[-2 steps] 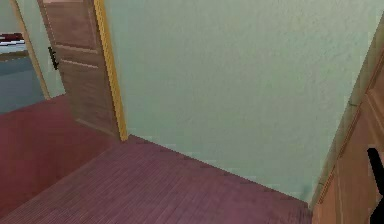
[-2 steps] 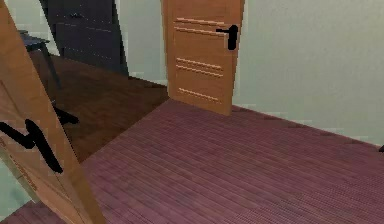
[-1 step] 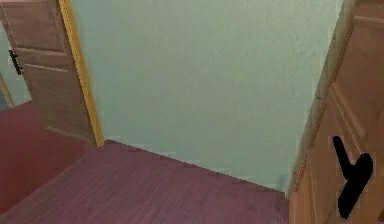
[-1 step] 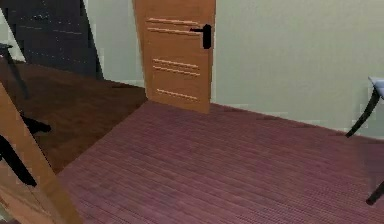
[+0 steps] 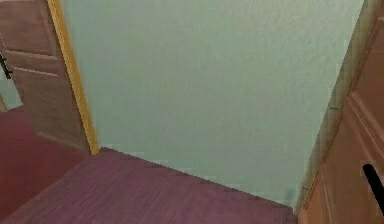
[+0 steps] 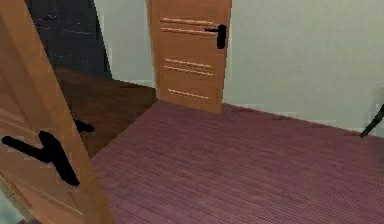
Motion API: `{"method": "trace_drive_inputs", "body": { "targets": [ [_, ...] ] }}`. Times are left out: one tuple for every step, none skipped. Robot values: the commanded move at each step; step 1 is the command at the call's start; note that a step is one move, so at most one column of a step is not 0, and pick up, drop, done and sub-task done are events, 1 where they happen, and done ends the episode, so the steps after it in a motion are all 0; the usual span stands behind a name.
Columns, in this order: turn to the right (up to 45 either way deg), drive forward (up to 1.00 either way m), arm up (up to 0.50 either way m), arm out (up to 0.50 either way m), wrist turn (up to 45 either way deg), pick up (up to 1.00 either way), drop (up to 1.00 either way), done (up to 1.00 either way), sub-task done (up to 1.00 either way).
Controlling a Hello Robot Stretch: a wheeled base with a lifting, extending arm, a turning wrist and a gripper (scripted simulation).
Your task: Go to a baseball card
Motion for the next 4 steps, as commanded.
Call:
{"method": "trace_drive_inputs", "body": {
  "targets": [
    [-45.0, 0.00, 0.00, 0.00, 0.0, 0.00, 0.00, 0.00, 0.00],
    [-6.0, 0.00, 0.00, 0.00, 0.0, 0.00, 0.00, 0.00, 0.00],
    [0.0, 1.00, 0.00, 0.00, 0.0, 0.00, 0.00, 0.00, 0.00],
    [0.0, 1.00, 0.00, 0.00, 0.0, 0.00, 0.00, 0.00, 0.00]
  ]
}}
